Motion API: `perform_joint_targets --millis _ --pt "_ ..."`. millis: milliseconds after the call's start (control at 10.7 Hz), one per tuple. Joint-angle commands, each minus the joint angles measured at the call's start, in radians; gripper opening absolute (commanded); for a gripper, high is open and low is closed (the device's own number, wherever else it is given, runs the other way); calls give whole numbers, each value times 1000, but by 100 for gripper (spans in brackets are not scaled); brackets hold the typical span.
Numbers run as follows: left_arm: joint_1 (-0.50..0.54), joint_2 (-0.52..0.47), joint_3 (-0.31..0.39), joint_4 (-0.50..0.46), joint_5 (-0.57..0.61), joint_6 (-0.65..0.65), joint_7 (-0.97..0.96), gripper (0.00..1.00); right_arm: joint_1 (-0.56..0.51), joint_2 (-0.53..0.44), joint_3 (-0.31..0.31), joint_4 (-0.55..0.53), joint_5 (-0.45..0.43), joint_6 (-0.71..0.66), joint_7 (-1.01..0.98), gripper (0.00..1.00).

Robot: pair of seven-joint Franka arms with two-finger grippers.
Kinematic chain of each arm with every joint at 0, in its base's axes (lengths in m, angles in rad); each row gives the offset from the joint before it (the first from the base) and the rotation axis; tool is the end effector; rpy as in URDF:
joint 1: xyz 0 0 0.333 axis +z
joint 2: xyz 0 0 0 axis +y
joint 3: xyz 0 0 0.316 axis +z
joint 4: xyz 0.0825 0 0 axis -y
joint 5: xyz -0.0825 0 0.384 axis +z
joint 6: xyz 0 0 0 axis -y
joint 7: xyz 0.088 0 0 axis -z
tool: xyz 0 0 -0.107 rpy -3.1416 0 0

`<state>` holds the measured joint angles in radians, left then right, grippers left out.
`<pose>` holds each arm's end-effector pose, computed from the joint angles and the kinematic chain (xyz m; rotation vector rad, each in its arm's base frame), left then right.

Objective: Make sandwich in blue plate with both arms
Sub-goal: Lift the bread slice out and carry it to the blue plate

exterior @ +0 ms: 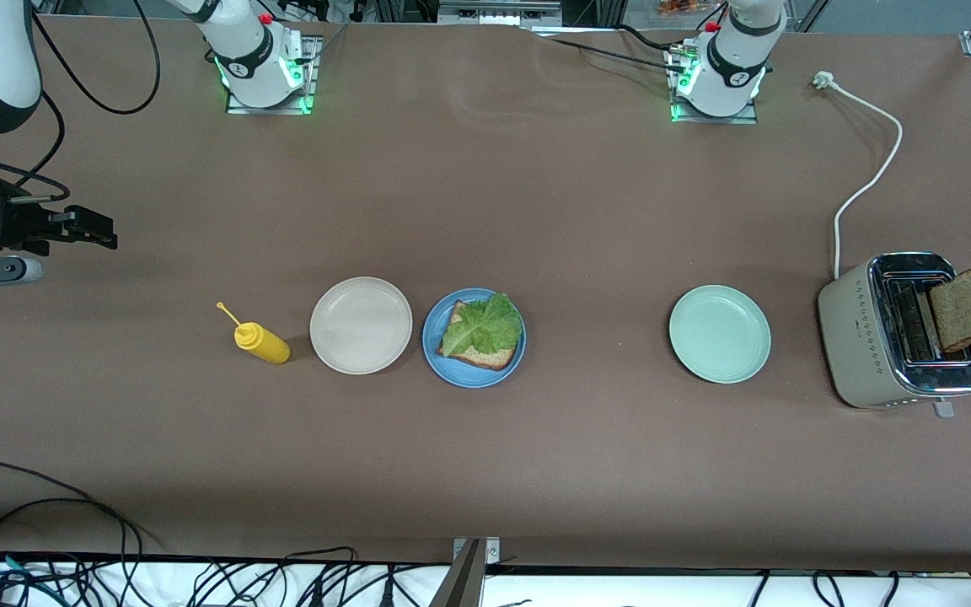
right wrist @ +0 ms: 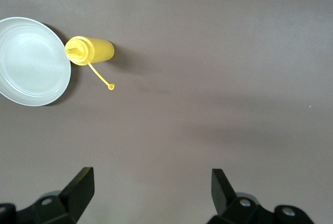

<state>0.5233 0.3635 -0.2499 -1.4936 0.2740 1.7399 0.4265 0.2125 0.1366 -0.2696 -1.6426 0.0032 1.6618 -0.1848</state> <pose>0.6182 0.2213 0.4605 -2.9849 0.3034 0.2401 0.5910 -0.0252 0.5223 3.1106 0.1987 -0.1804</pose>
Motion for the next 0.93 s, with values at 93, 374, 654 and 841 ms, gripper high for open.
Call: perform_joint_targets --millis 93,374,654,841 --pt "-69 -99 -9 16 36 -81 -3 0 1 8 -2 24 -14 -22 1 100" --pt "-198 -141 -9 93 36 -198 -3 0 1 8 -2 26 -16 -22 1 100" --pt "-310 -144 -12 136 -2 -264 -5 0 1 8 -2 26 -16 -22 1 100" --pt "-332 -144 -70 136 -91 -267 -40 0 1 8 -2 26 -16 -22 1 100"
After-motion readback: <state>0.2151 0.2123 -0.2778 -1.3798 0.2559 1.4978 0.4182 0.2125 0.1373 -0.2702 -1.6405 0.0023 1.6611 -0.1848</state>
